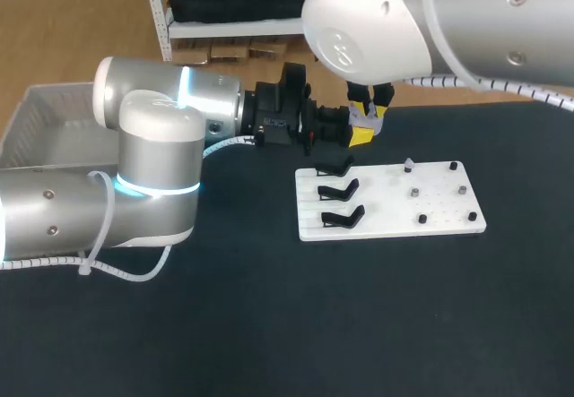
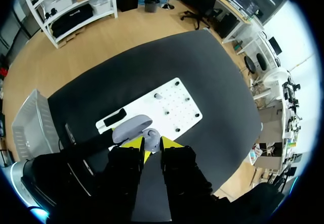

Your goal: Pick up each earbud case from the left stands, insert the matching earbuds, close the lid, and place the case in the box.

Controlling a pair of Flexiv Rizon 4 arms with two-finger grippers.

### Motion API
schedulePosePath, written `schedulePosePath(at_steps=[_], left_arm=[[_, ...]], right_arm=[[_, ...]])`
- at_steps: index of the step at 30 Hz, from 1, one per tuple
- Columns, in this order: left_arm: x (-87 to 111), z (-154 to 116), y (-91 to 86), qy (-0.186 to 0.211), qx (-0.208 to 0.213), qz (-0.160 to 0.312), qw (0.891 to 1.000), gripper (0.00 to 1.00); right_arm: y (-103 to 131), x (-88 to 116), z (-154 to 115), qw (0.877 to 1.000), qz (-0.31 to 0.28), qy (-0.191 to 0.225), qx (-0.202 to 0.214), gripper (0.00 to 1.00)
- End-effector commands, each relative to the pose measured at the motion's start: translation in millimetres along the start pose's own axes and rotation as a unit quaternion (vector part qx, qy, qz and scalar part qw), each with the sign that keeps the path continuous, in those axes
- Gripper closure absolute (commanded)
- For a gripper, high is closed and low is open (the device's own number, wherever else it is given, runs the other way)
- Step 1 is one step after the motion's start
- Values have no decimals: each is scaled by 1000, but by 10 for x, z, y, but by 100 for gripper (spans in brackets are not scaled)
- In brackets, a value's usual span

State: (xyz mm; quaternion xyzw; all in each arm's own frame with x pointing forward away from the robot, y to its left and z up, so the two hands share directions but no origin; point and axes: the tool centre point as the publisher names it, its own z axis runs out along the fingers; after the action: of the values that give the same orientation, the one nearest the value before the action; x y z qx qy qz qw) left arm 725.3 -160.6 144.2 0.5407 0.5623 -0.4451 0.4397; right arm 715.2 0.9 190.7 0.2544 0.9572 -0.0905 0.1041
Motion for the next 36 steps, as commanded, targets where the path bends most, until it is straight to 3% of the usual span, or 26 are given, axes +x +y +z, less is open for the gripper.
schedulePosePath(at_steps=[1,14,15,16,18,27,32,35,36], left_arm=[[18,-2,2,-4,-1,2,1000,100],[18,-2,2,-4,-1,2,1000,100],[18,-2,2,-4,-1,2,1000,100],[18,-2,2,-4,-1,2,1000,100],[18,-2,2,-4,-1,2,1000,100],[18,-2,2,-4,-1,2,1000,100],[18,-2,2,-4,-1,2,1000,100],[18,-2,2,-4,-1,2,1000,100],[18,-2,2,-4,-1,2,1000,100]], right_arm=[[-2,-3,33,1000,0,3,1,100],[-32,-19,97,1000,1,13,3,100],[-32,-21,96,1000,1,13,2,96],[-32,-22,95,1000,1,13,2,80],[-33,-24,86,1000,1,13,1,65],[-51,-2,24,1000,0,10,-5,61],[-237,29,-154,999,4,3,-47,58],[-346,51,-277,995,-21,-16,-92,53],[-381,61,-321,994,-30,-23,-105,39]])
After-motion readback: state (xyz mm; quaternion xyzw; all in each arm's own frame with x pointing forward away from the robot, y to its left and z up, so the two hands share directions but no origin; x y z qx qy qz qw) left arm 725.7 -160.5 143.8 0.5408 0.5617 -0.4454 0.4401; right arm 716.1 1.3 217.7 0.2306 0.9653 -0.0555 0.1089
